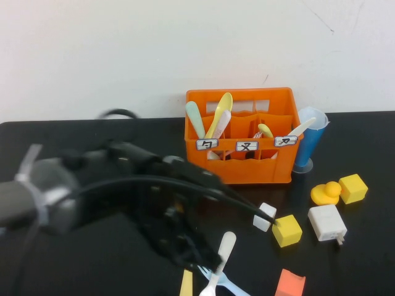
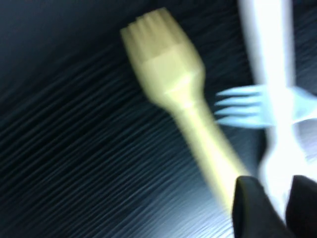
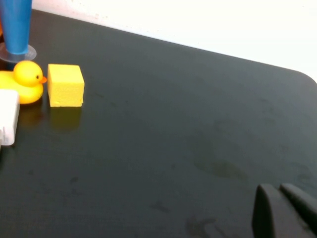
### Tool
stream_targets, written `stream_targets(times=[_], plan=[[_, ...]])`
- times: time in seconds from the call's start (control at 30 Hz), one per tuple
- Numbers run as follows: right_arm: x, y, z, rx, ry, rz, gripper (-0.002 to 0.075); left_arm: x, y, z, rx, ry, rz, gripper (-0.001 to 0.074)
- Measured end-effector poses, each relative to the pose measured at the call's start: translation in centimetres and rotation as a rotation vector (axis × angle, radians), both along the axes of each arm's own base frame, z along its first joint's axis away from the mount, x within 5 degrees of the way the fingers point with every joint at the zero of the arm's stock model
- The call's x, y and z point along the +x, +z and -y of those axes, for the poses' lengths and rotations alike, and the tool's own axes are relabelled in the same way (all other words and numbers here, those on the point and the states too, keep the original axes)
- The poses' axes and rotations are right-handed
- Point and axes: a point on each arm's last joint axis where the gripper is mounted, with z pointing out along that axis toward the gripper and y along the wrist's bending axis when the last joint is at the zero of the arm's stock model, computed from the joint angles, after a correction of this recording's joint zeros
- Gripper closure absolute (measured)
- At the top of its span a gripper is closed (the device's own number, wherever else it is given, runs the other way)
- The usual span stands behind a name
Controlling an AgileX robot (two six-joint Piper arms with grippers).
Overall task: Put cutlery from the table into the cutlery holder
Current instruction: Pick up the fork
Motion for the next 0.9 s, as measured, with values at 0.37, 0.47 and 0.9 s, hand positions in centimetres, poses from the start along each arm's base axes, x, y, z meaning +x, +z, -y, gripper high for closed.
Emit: stream_targets(times=[0.37, 0.47, 0.9], plan=[[0.0, 0.0, 0.0, 0.000, 0.000, 0.000, 0.0729, 0.6, -0.9, 6.5, -0.033, -0.150, -0.007, 0.0459], [0.0, 0.0, 0.0, 0.000, 0.000, 0.000, 0.0729, 1.0, -2.1, 6.8, -0.008, -0.161, -0.027, 0.0456], [0.0, 0.0, 0.0, 0.000, 0.000, 0.000, 0.0729, 1.7, -4.6, 7.3, 0.018, -0.133, -0.034, 0.0454]])
